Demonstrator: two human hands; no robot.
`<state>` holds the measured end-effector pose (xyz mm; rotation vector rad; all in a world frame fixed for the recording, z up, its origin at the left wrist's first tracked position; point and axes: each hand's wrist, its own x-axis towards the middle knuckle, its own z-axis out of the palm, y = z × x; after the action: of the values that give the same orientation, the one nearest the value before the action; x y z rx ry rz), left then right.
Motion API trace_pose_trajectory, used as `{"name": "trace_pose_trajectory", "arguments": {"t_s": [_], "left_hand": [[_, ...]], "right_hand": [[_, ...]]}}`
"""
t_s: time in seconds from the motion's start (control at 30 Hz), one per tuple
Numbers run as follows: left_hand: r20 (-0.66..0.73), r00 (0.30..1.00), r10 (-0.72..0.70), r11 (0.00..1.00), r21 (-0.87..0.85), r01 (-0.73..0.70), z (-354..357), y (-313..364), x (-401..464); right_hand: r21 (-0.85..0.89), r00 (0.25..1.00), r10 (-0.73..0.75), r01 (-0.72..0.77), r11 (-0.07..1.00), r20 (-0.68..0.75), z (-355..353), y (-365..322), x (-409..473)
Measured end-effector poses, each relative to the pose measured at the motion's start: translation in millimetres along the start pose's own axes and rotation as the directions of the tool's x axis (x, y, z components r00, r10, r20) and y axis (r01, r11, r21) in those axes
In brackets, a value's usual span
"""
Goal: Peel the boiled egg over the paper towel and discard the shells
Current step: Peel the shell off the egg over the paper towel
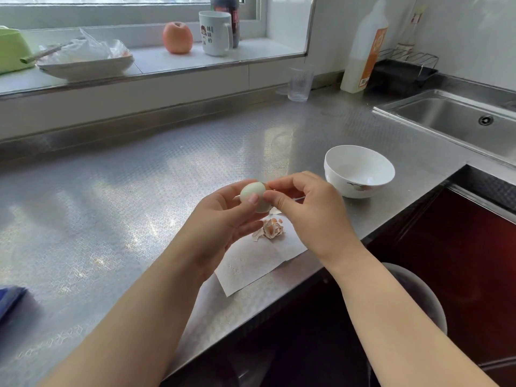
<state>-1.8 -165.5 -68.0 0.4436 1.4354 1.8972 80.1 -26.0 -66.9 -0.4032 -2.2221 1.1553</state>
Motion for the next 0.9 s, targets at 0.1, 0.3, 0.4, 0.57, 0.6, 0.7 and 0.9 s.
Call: {"name": "trace_pose_trajectory", "arguments": {"t_s": [0.1,0.3,0.4,0.57,0.6,0.7,0.9], "left_hand": [[-0.018,1.000,0.015,0.997,0.083,-0.013,-0.4,0.0,-0.5],[-0.026,0.999,0.019,0.993,0.117,-0.016,0.3,-1.6,-1.2],[-0.026,0.999,0.022,0.990,0.138,-0.018,1.1,-2.7,-1.1],[-0.001,1.000,0.028,0.991,0.134,-0.027,1.8,-2.2,-1.1],[-0.002,1.000,0.028,0.992,0.122,-0.028,1.7,-2.2,-1.0],[-0.003,1.000,0.030,0.996,0.088,-0.029,1.4,-3.2,-0.2],[-0.049,0.997,0.060,0.993,0.108,-0.055,1.3,-4.6,0.6]], "right_hand": [[-0.079,0.999,-0.052,0.052,0.996,0.006,0.6,-0.9,-2.0],[-0.194,0.989,-0.148,0.143,0.970,-0.009,0.3,-1.1,-4.0],[-0.318,0.971,-0.238,0.218,0.922,-0.022,2.2,0.5,-5.8],[-0.454,0.931,-0.351,0.273,0.848,-0.096,9.6,1.3,-6.9],[-0.467,0.926,-0.361,0.272,0.841,-0.110,10.8,1.4,-7.0],[-0.456,0.926,-0.349,0.251,0.854,-0.142,14.9,1.2,-7.3],[-0.391,0.949,-0.270,0.190,0.900,-0.161,18.2,-1.6,-7.0]]}}
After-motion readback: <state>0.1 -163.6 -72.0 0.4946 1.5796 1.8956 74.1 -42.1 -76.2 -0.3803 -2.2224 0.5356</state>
